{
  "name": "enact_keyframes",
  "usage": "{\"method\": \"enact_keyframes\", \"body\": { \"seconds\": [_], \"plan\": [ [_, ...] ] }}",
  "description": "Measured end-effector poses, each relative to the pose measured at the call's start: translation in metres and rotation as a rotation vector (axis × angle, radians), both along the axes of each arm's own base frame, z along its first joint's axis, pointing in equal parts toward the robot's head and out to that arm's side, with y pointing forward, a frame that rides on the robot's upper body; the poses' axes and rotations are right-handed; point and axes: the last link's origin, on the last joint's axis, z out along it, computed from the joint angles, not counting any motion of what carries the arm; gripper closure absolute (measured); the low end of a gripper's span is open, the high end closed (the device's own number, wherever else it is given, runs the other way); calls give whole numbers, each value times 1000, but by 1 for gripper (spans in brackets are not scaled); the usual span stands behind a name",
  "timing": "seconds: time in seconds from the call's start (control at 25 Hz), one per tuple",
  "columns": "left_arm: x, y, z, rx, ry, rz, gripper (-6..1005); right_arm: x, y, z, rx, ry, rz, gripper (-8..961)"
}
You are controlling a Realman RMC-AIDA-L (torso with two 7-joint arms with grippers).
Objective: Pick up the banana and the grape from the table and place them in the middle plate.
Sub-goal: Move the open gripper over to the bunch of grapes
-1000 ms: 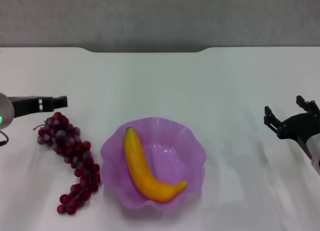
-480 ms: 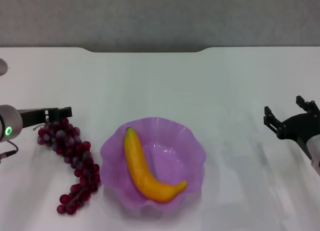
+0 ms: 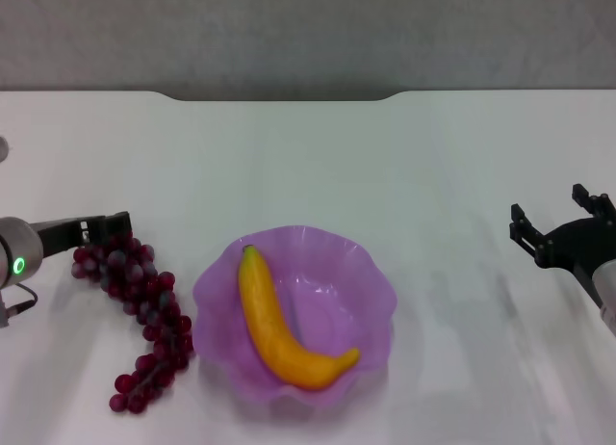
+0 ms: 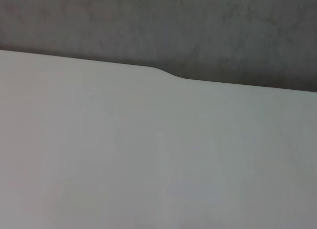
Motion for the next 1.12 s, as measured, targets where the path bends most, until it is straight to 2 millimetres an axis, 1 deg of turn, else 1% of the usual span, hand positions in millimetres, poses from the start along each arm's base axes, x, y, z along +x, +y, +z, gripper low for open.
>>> {"method": "enact_keyframes", "body": {
  "seconds": [0.24,0.76,1.12],
  "plan": [
    [7,2,-9,-12,8,-38,112,1,1,1,1,-2,-2,76],
    [-5,2,-14,30,39,-34,113,-1,0,0,-2,-2,4,76],
    [1,4,-30,3,29,-51,112,-3,2,-1,-5,-3,11,76]
  ]
}}
